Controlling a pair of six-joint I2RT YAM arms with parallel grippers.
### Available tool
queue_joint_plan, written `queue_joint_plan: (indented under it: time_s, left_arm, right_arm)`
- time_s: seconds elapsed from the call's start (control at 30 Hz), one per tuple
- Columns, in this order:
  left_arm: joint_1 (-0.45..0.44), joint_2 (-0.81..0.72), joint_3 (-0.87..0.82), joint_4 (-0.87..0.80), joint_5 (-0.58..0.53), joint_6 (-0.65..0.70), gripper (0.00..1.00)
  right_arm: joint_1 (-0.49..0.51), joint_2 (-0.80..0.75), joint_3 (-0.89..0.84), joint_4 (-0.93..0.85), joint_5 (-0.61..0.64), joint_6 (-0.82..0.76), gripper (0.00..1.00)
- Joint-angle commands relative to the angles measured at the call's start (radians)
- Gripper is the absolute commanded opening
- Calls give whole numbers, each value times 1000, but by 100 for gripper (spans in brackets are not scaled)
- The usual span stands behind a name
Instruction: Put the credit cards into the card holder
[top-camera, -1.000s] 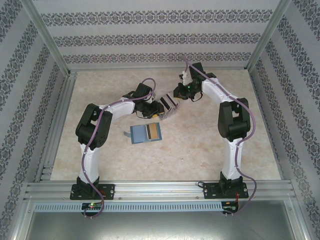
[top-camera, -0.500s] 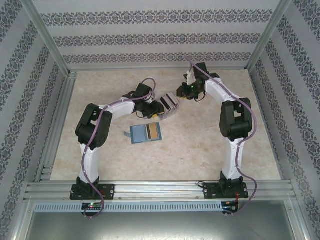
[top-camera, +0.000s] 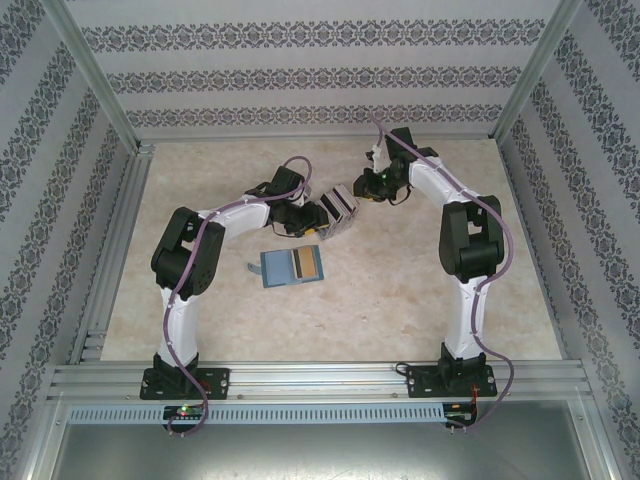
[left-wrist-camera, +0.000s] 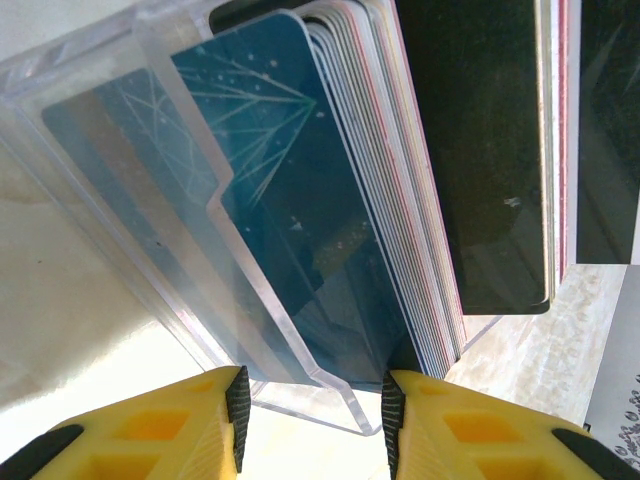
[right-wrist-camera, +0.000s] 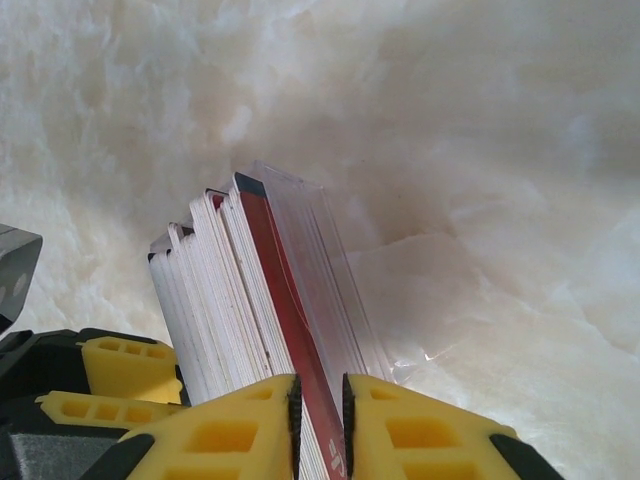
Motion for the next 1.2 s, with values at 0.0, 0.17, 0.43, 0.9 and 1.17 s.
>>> queue_joint_plan:
  time_s: [0.0,0.17,0.43,0.9,1.17]
  left_arm:
    - [-16,24,5,35,-16,-8,42]
    - [-17,26,8,35,-15,-10,42]
    - [-17,27,16,31,-14,-7,42]
    - [-18,29,20,28,-13,-8,42]
    - [-18,28,15,32,-13,-8,42]
  right_arm:
    - [-1,-8,-16,-21,-2,-27,22]
    - [-2,-5,-16,-21,-7,-24,20]
    - [-2,-11,-22,-27,-8,-30,23]
    - [4,-23,8,-31,-38,-28,32]
    - [52,15,59,-101,78,-96,43]
